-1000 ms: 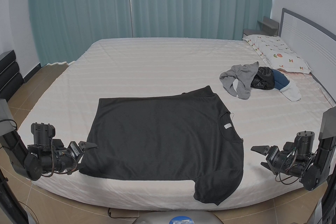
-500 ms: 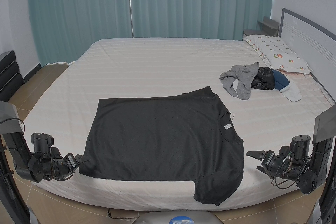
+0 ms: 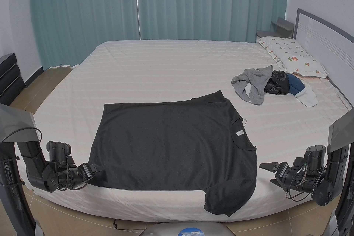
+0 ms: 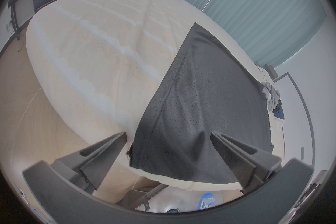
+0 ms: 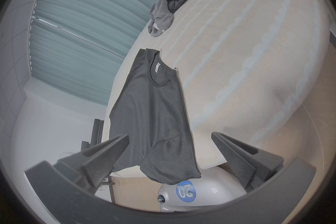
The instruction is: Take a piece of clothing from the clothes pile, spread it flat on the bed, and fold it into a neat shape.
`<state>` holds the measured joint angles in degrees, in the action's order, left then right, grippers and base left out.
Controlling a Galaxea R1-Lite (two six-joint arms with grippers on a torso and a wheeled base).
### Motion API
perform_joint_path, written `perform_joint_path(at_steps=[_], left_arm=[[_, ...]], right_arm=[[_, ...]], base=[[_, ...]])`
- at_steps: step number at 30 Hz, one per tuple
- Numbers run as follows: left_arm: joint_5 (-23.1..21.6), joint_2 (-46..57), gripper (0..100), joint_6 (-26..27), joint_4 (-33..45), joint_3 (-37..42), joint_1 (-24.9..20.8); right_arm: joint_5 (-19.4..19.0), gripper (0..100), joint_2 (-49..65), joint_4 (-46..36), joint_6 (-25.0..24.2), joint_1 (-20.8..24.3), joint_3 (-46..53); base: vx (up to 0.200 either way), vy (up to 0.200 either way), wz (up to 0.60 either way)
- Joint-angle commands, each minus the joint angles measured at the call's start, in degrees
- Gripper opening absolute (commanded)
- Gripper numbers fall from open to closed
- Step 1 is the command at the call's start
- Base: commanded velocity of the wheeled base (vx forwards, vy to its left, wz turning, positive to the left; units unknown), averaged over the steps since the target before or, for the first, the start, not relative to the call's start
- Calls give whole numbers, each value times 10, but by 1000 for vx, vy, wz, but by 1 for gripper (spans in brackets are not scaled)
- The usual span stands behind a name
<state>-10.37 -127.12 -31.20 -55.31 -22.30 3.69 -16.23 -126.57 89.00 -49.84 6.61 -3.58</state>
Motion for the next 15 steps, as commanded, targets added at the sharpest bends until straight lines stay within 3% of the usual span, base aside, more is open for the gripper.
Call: perform_joint_path(at_steps=[1, 15], left_arm=[[1, -11, 0, -3, 0, -4, -3], [18, 16, 0, -15, 1, 20, -3]], right_arm=[[1, 100, -2, 6, 1, -2, 0], [1, 100, -3, 6, 3, -4, -3]], base=[[0, 0, 0], [0, 0, 0]])
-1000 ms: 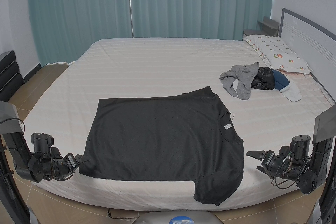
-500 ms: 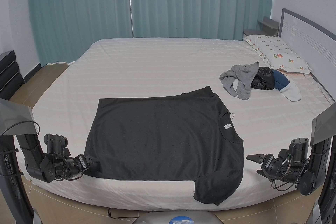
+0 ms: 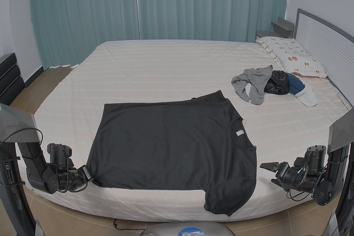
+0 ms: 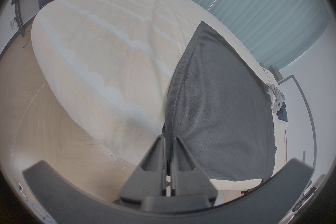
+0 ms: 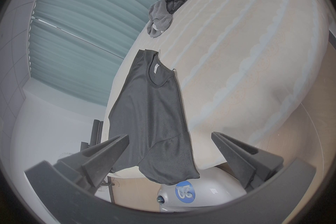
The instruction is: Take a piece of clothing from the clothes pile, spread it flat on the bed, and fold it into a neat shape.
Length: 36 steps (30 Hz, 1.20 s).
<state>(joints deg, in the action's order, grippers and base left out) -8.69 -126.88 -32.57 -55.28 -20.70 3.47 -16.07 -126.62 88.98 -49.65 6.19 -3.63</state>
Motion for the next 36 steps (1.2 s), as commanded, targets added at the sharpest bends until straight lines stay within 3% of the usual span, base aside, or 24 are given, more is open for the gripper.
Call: perform_joint_path(at_steps=[1, 10, 18, 31, 32, 36], left_arm=[[1, 15, 0, -1, 1, 5, 0], [-7, 11, 0, -29, -4, 4, 0], [-17, 14, 0, -50, -5, 1, 3], [-31, 16, 0, -74, -5, 1, 4], [-31, 16, 0, -74, -5, 1, 4], [-31, 16, 0, -74, -5, 1, 4]], right_arm=[[0, 100, -2, 7, 1, 0, -2], [-4, 100, -27, 7, 21, 2, -23], [-7, 100, -66, -2, 32, 0, -101], [-25, 100, -106, -166, 72, -16, -251], [-25, 0, -107, -172, 73, -16, -262], [-24, 0, -117, -180, 74, -15, -288]], base=[[0, 0, 0], [0, 0, 0], [0, 0, 0], [0, 0, 0], [0, 0, 0], [0, 0, 0]])
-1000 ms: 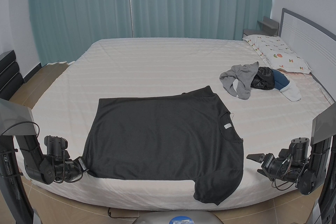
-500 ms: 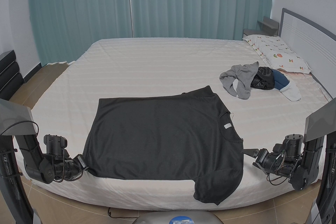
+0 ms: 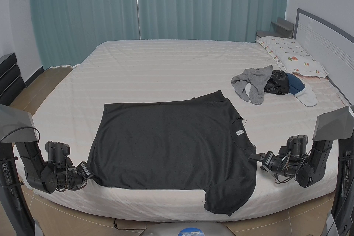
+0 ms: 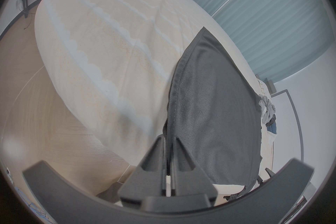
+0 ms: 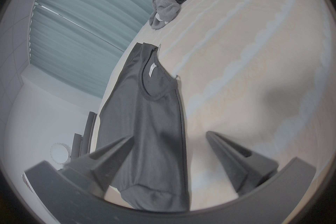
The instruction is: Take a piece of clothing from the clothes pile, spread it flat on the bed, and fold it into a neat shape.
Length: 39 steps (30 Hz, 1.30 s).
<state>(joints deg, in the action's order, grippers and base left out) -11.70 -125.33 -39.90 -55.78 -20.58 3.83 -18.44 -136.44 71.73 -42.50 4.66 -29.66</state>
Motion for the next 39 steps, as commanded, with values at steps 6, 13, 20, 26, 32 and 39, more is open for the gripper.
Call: perform_joint_path(at_steps=[6, 13, 20, 26, 32, 39], left_arm=[[-1, 1, 0, -2, 1, -3, 0], [-2, 1, 0, -2, 0, 0, 0], [-1, 1, 0, -2, 0, 1, 0], [-2, 2, 0, -1, 0, 4, 0], [-2, 2, 0, -1, 0, 5, 0], [-2, 2, 0, -2, 0, 9, 0]], right_arm=[[4, 0, -19, -81, 7, -1, -97], [1, 0, -25, -72, 3, -12, -127], [2, 0, -29, -70, 2, -12, -138], [-3, 100, -39, -48, 2, -11, -145], [-4, 100, -19, -34, 1, -18, -115], [-58, 100, 55, -43, 2, -21, -20]], base=[[0, 0, 0], [0, 0, 0], [0, 0, 0], [0, 0, 0], [0, 0, 0], [0, 0, 0]])
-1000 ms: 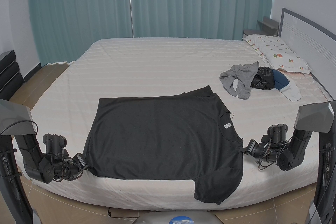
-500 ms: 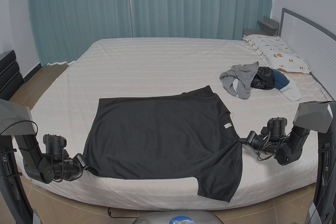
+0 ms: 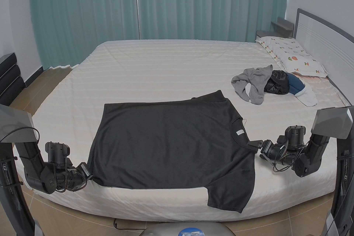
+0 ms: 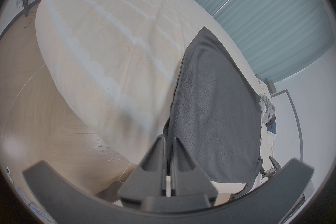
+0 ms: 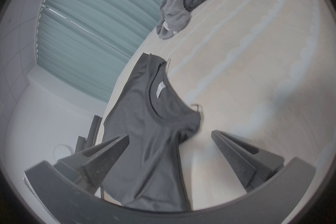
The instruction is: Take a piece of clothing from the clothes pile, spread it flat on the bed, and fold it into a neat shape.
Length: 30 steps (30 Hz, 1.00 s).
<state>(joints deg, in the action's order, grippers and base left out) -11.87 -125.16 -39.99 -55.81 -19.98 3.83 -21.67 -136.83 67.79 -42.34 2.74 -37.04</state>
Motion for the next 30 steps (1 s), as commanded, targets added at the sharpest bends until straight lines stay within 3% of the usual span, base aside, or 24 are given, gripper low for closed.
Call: perform_joint_path(at_steps=[1, 3, 4, 6, 10, 25, 30], left_arm=[[0, 0, 0, -1, 0, 3, 0], [0, 0, 0, -1, 0, 3, 0], [0, 0, 0, -1, 0, 3, 0], [-1, 0, 0, -2, 0, 4, 0], [-1, -1, 0, -2, -6, 6, 0], [0, -3, 0, -1, -17, 13, 0], [0, -3, 0, 0, -17, 13, 0]], right_arm=[[-35, 100, 71, -6, 1, -1, 70], [-48, 100, 81, -10, 4, 2, 86], [-78, 100, 91, -11, 7, 8, 111], [-95, 100, 97, -12, 9, 21, 126], [-95, 100, 92, -12, 10, 40, 133], [-91, 100, 57, -12, 70, 46, 150], [-68, 100, 46, -11, 84, 49, 149]], base=[[0, 0, 0], [0, 0, 0], [0, 0, 0], [0, 0, 0], [0, 0, 0], [0, 0, 0], [0, 0, 0]])
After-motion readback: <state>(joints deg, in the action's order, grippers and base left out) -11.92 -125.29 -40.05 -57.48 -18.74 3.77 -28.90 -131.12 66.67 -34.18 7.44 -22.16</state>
